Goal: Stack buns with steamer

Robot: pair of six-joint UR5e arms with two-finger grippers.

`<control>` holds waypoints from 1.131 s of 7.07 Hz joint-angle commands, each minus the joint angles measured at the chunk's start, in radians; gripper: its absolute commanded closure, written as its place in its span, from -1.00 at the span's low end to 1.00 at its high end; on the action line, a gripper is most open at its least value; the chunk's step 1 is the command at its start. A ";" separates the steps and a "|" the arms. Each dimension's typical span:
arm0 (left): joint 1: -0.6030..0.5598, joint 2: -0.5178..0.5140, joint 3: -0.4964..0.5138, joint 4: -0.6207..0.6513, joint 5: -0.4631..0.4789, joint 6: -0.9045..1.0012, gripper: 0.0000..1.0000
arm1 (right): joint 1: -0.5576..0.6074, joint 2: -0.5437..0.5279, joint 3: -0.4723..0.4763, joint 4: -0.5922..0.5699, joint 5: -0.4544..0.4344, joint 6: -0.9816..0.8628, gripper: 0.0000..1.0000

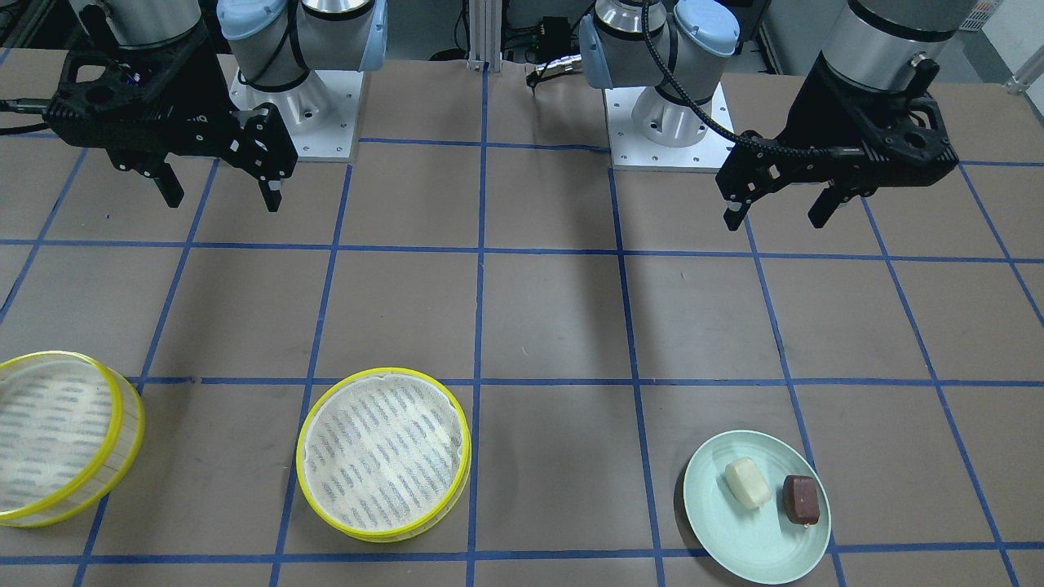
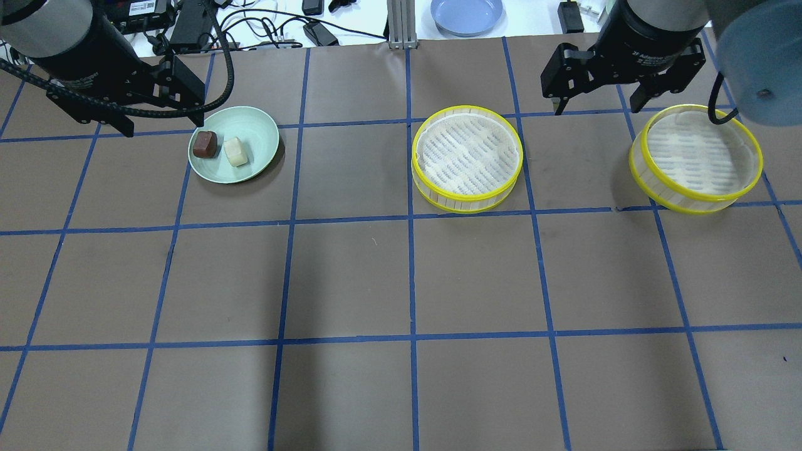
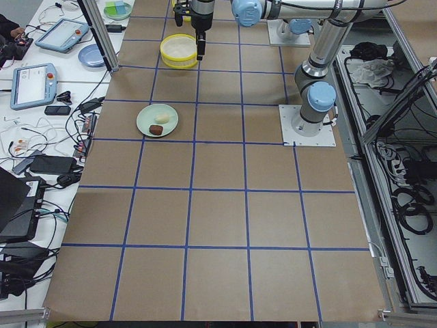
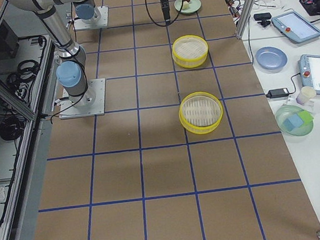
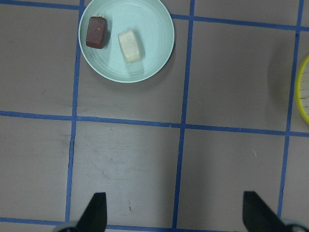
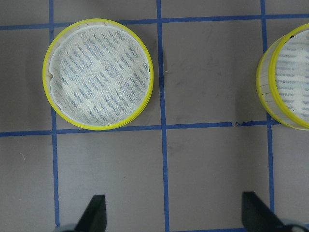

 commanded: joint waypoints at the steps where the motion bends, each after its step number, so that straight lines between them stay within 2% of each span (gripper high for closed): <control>1: 0.000 0.000 -0.006 0.000 0.000 0.000 -1.00 | -0.003 0.000 0.000 -0.002 -0.001 0.000 -1.00; 4: 0.018 -0.030 -0.011 0.014 0.000 0.014 -1.00 | -0.003 0.000 0.000 -0.002 -0.002 0.000 -1.00; 5: 0.021 -0.067 -0.012 0.062 0.007 -0.003 -1.00 | -0.003 0.000 0.000 -0.002 -0.002 -0.002 -1.00; 6: 0.021 -0.114 -0.042 0.127 -0.002 -0.005 -1.00 | -0.004 0.000 0.000 -0.002 -0.004 -0.002 -1.00; 7: 0.021 -0.172 -0.087 0.285 -0.004 -0.058 -1.00 | -0.039 0.003 0.000 -0.004 -0.005 -0.018 -1.00; 8: 0.021 -0.250 -0.112 0.391 -0.004 -0.127 -1.00 | -0.093 0.018 -0.002 -0.004 -0.001 -0.099 -1.00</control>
